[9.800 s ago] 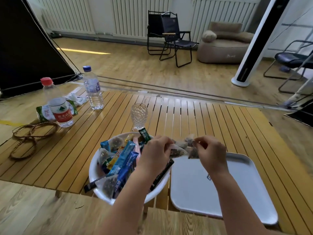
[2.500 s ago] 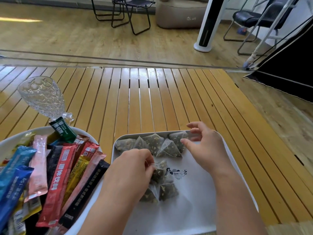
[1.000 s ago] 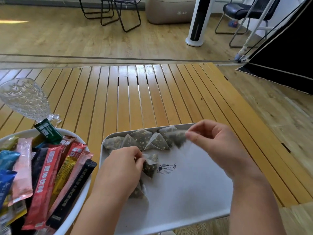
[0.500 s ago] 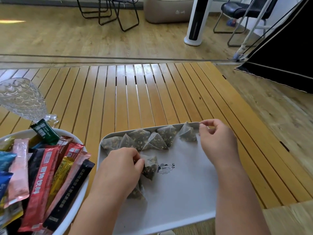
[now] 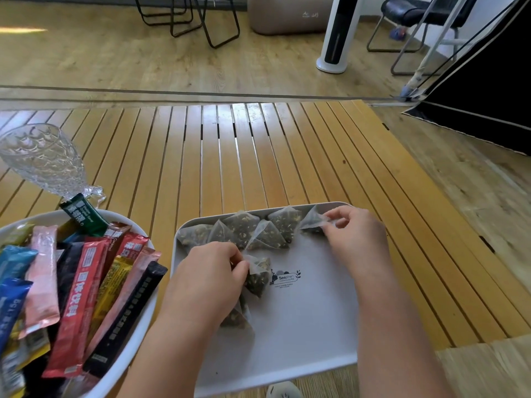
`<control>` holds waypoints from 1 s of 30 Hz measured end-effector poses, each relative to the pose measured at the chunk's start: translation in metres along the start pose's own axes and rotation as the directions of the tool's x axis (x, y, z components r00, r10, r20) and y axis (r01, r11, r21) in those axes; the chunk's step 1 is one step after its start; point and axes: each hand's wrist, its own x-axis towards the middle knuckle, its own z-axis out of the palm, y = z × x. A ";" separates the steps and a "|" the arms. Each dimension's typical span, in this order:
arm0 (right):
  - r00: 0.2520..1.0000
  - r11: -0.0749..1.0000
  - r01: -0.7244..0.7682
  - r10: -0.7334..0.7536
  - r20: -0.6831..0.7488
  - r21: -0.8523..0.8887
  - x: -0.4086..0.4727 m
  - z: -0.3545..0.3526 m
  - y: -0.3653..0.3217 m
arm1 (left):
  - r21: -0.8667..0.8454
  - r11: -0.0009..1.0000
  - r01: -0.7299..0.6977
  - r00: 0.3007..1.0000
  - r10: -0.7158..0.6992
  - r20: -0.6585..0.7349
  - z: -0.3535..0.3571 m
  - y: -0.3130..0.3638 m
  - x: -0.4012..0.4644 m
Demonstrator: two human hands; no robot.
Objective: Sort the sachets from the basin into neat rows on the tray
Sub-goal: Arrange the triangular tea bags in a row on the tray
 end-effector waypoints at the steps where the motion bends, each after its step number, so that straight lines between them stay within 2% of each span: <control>1: 1.000 1.000 -0.006 0.006 -0.025 0.019 0.001 -0.003 0.002 | -0.009 1.000 -0.001 1.000 0.001 -0.002 0.000 0.000 0.000; 5: 0.996 0.998 0.031 -0.026 -0.086 0.050 0.000 -0.010 0.005 | -0.016 1.000 0.005 1.000 -0.005 -0.012 0.000 0.000 0.000; 11: 0.994 0.991 0.072 -0.080 0.069 0.113 -0.003 0.000 0.001 | -0.025 1.000 0.013 1.000 -0.013 -0.003 -0.001 0.002 0.001; 15: 0.995 0.987 0.095 -0.097 0.010 0.130 -0.008 -0.013 -0.006 | -0.036 0.999 0.028 1.000 -0.029 -0.007 -0.004 0.000 0.001; 17: 0.979 0.957 0.180 -0.197 0.055 0.226 -0.017 -0.023 -0.015 | -0.048 0.998 0.042 0.999 -0.042 -0.012 -0.008 -0.001 0.001; 18: 0.951 0.926 0.218 -0.272 0.144 0.307 -0.025 -0.028 -0.022 | -0.054 0.997 0.047 0.999 -0.047 -0.015 -0.010 -0.002 0.001; 20: 0.820 0.872 0.240 -0.417 0.391 0.427 -0.043 -0.031 -0.039 | -0.069 0.996 0.054 0.998 -0.056 -0.028 -0.014 -0.006 0.002; 22: 0.645 0.890 0.275 -0.452 0.616 0.364 -0.059 -0.023 -0.052 | -0.096 0.994 0.058 0.998 -0.062 -0.030 -0.019 -0.010 0.003; 24: 0.548 0.911 0.345 -0.390 0.740 0.224 -0.070 -0.005 -0.059 | -0.117 0.992 0.051 0.998 -0.054 -0.021 -0.026 -0.012 0.003; 25: 0.539 0.907 0.394 -0.361 0.761 0.150 -0.076 0.004 -0.060 | -0.135 0.990 0.051 0.998 -0.055 -0.024 -0.029 -0.013 0.002; 27: 0.580 0.860 0.509 -0.381 0.720 0.046 -0.082 0.019 -0.062 | -0.177 0.983 0.047 0.998 -0.055 -0.041 -0.032 -0.014 0.002; 28: 0.600 0.846 0.532 -0.411 0.687 0.042 -0.083 0.021 -0.062 | -0.191 0.981 0.041 0.997 -0.051 -0.050 -0.033 -0.014 0.003; 30: 0.627 0.865 0.487 -0.443 0.641 0.123 -0.076 0.011 -0.061 | -0.201 0.979 0.032 0.997 -0.045 -0.061 -0.032 -0.014 0.002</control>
